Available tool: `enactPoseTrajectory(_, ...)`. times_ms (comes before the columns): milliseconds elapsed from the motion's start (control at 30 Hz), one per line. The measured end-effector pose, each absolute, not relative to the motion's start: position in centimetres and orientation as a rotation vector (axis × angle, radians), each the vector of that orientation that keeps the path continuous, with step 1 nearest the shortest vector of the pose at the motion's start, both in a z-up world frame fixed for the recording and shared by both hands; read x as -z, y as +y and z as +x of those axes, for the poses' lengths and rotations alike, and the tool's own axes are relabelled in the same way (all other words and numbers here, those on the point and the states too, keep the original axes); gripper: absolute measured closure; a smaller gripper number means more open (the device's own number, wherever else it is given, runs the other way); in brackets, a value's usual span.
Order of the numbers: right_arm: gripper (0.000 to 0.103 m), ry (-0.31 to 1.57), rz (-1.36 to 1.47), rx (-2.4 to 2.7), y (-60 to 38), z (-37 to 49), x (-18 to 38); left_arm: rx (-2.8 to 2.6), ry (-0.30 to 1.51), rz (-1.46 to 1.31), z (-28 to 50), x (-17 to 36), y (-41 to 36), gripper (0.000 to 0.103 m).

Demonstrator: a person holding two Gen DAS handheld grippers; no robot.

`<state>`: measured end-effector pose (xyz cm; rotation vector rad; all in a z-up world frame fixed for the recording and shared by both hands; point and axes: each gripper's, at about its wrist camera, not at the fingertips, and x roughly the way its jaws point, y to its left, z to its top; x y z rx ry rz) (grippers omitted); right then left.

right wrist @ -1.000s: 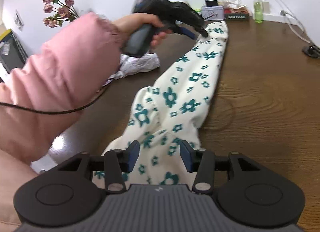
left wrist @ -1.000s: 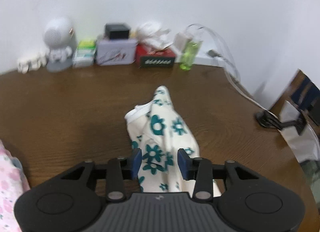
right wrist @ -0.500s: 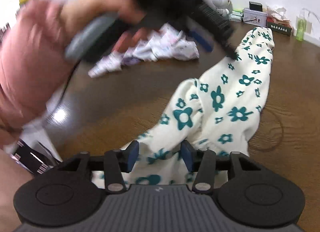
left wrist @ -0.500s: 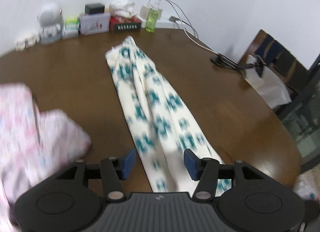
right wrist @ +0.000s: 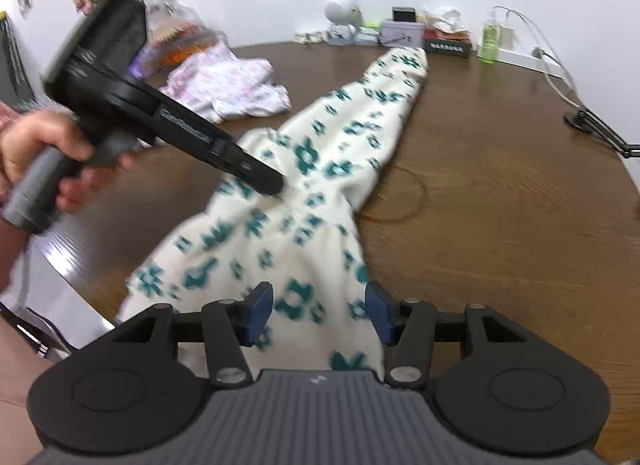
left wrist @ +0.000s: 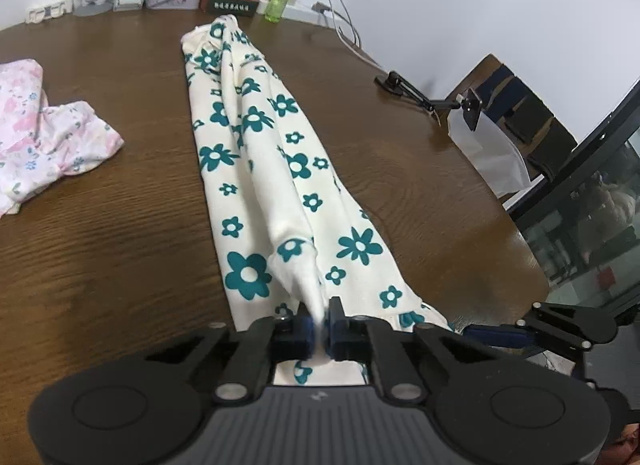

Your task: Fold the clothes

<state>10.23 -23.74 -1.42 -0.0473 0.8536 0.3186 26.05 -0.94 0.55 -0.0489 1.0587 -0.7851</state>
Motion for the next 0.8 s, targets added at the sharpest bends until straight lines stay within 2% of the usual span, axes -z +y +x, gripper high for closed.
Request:
enactPoseTrajectory(167, 0.061, 0.898, -0.186, -0.333, -23.3, 9.8, 2.2, 0.815, 1.070, -0.246, 26.4, -0.7, 1.7, 0.098)
enactPoseTrajectory(333, 0.069, 0.921, -0.165, -0.430, -23.0, 9.6, 2.1, 0.760, 1.140, -0.365, 27.6, 2.5, 3.3, 0.096)
enactPoseTrajectory(400, 0.069, 0.927, -0.149, -0.458, -22.9, 9.5, 2.0, 0.762, 1.155, -0.384, 27.8, 3.2, 3.4, 0.089)
enactPoseTrajectory(533, 0.096, 0.917, -0.041, -0.471, -23.8, 9.8, 1.9, 0.785, 1.151, -0.418, 27.6, 3.1, 3.7, 0.074)
enactPoseTrajectory(567, 0.096, 0.904, 0.010, -0.485, -24.1, 9.8, 1.6, 0.790, 1.149, -0.419, 27.4, 3.0, 3.7, 0.070)
enactPoseTrajectory(633, 0.096, 0.895, 0.091, -0.528, -24.2, 10.0, 1.4, 0.793, 1.155, -0.416, 27.1, 3.1, 3.6, 0.067)
enactPoseTrajectory(733, 0.096, 0.927, 0.143, -0.542, -23.9, 10.6, 2.4, 0.790, 1.152, -0.422, 26.6, 3.4, 3.6, 0.070)
enactPoseTrajectory(800, 0.095, 0.953, 0.162, -0.531, -23.8, 10.9, 3.1, 0.785, 1.149, -0.428, 26.4, 3.5, 3.7, 0.085)
